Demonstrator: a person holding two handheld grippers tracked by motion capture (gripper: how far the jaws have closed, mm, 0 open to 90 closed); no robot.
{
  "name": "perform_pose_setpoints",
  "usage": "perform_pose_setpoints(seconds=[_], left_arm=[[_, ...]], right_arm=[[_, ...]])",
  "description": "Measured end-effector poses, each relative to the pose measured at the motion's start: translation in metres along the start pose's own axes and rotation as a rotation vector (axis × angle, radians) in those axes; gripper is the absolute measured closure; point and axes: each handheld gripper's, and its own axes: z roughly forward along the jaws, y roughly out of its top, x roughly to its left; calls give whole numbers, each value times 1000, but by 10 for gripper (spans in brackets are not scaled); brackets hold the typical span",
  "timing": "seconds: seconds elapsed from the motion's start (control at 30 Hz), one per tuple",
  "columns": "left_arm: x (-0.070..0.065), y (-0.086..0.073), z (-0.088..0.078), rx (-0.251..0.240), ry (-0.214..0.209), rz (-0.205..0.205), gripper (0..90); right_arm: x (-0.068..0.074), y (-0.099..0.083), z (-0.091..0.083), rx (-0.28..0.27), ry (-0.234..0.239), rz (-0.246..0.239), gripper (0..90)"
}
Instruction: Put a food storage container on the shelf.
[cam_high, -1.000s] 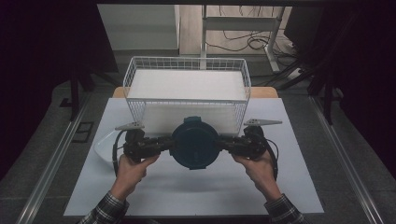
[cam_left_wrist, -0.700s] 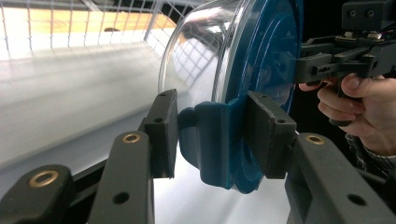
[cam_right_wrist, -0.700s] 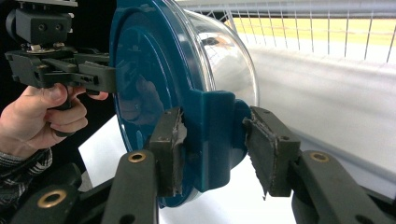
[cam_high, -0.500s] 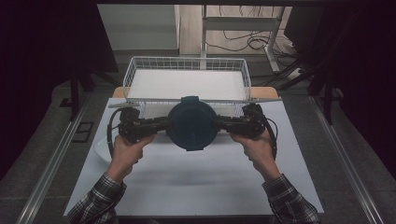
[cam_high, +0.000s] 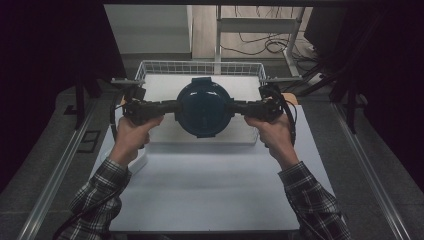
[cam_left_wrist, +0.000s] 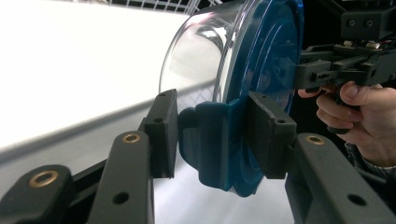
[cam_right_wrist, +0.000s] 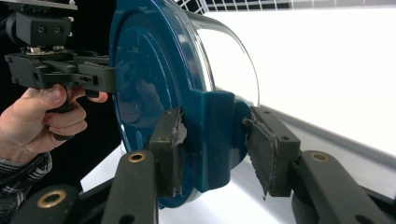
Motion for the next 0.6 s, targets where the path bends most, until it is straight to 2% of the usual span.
perform_pose_setpoints(seconds=[0.03,0.4,0.5,0.57,0.6], left_arm=[[1,8,0,-1,-2,6,565],[12,42,0,-19,-7,10,565],[17,49,1,-22,1,5,564],[24,54,4,-29,4,-25,564],[24,54,4,-29,4,-25,565]], right_arm=[[0,3,0,-3,-1,1,562],[-4,37,4,-21,-12,-3,561],[-8,44,9,-22,-10,5,560],[-15,47,15,-27,-3,24,560],[-15,47,15,-27,-3,24,560]])
